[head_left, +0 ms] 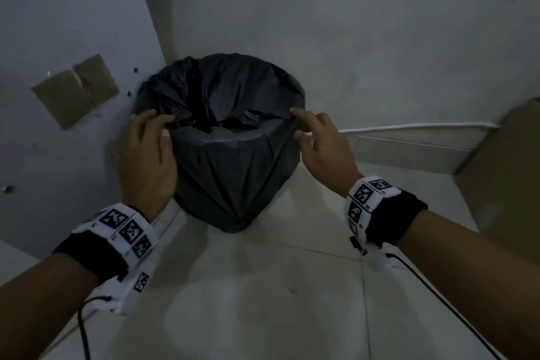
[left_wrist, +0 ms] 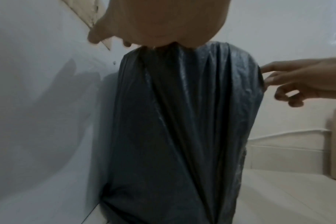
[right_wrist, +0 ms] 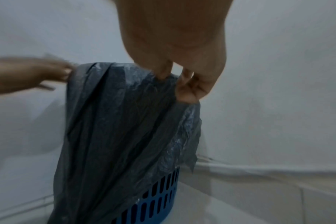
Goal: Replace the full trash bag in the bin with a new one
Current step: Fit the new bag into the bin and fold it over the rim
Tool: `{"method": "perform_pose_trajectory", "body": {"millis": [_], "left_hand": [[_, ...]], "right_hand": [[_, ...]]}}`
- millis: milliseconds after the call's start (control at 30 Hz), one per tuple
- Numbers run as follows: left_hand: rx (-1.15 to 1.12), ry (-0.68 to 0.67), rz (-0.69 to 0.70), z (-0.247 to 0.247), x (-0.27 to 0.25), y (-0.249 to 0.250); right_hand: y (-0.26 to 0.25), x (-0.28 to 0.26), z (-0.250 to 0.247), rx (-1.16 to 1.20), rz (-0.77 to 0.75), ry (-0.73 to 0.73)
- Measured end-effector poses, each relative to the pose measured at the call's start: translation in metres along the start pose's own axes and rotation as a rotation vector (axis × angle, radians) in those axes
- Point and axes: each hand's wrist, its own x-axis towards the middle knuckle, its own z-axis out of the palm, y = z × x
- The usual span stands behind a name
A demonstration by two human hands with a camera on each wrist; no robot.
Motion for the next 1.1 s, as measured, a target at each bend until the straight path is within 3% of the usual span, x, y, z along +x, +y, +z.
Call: {"method": "perform_pose_trajectory", "body": {"millis": [200, 267, 333, 367, 433, 533, 600, 667, 800, 900, 967, 1100], "left_hand": [[0.063, -0.052, 0.342, 0.0, -0.018, 0.038], [0.127, -0.135, 0.38, 0.004, -0.021, 0.049], [0.189, -0.204, 0.362, 0.01, -0.022, 0.052], [0.218, -0.216, 0.35, 0.012, -0.022, 0.051], [0.246, -0.209, 0.339, 0.015, -0.023, 0.047], [0.241, -0.156, 0.335, 0.015, -0.019, 0.041], [0.247, -0.137, 0.342, 0.011, -0.012, 0.032], [0.286, -0.146, 0.359, 0.006, -0.007, 0.021], [0.299, -0.12, 0.386, 0.0, -0.009, 0.007], [0.218, -0.091, 0.405, 0.001, -0.014, 0.011], [0.172, -0.09, 0.411, 0.002, -0.014, 0.014], [0.159, -0.134, 0.459, 0.006, -0.013, 0.019]], "right_hand": [[-0.016, 0.004, -0.011, -0.147, -0.23, -0.045], [-0.024, 0.0, -0.012, -0.115, -0.325, -0.051], [-0.028, -0.006, -0.011, -0.022, -0.319, -0.016], [-0.027, -0.009, -0.011, 0.035, -0.232, 0.015], [-0.015, -0.013, -0.005, 0.095, 0.079, 0.024], [0.007, -0.013, 0.004, 0.325, 0.8, -0.145], [0.015, -0.018, 0.011, 0.606, 1.134, -0.256], [0.022, -0.028, 0.021, 0.791, 1.203, -0.314], [0.02, -0.04, 0.045, 0.984, 1.141, -0.399], [0.009, -0.036, 0.053, 1.018, 1.108, -0.337], [0.012, -0.037, 0.057, 0.927, 1.097, -0.306], [0.036, -0.047, 0.071, 0.599, 1.104, -0.418]]}}
